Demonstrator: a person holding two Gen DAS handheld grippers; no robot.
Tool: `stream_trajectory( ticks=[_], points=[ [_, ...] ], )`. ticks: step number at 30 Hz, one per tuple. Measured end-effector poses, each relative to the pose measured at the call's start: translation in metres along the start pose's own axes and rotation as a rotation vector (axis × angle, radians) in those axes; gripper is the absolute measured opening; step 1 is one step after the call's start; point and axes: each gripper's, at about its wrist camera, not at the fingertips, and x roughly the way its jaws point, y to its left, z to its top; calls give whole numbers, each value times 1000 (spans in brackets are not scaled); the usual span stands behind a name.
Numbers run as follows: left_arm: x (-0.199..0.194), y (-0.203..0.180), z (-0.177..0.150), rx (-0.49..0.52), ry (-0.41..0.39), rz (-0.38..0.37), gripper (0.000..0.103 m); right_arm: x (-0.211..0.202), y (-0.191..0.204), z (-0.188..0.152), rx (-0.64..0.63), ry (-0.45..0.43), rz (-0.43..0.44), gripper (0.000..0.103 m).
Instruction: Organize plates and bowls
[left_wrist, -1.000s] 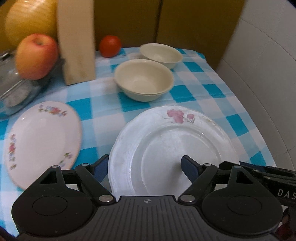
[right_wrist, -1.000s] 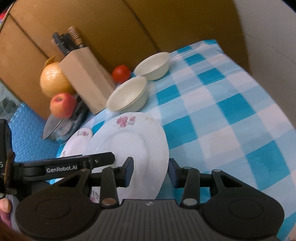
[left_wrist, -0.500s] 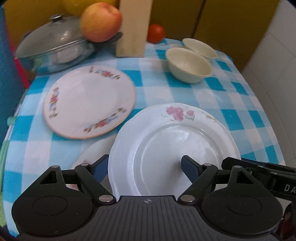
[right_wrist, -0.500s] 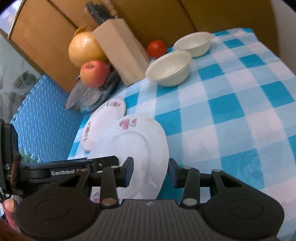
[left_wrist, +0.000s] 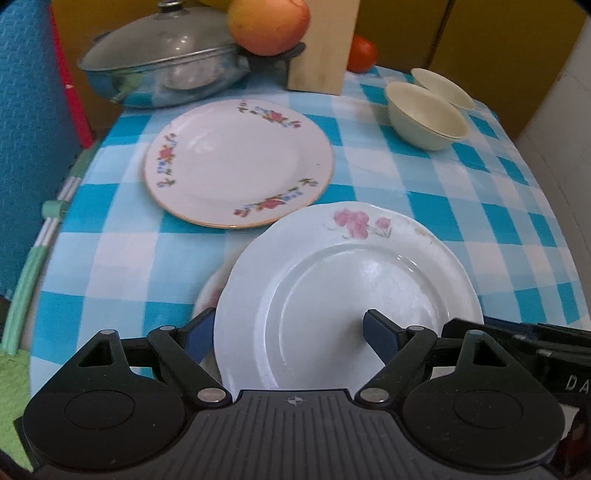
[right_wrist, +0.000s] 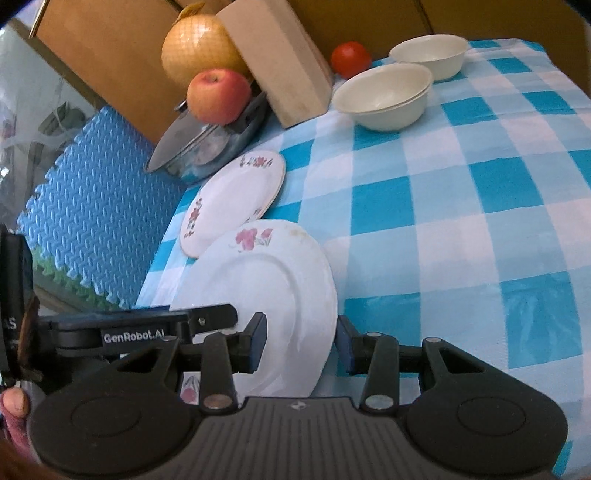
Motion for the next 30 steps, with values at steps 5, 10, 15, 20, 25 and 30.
stream_trajectory(
  ticks=[5,10,15,20,25,30],
  points=[
    [-3,8,-2,-10,-14,7,89,9,9,-2,-42,11,-18,40],
    [-4,8,-3,-8,-17,9,89,12,17,-2,-88,7,-43,42],
    [-4,12,-3,-24,-15,18,89,14,27,-7,-169,-1,-76,44],
    [-7,18,-2,-48,-18,13,89,15,30,-7,-192,1,-78,48],
    [-14,26,-1,-77,-39,16,89,18,33,-8,-222,-1,-83,51],
    [-20,36,4,-108,-60,32,89,19,29,-4,-193,10,-70,50]
  ],
)
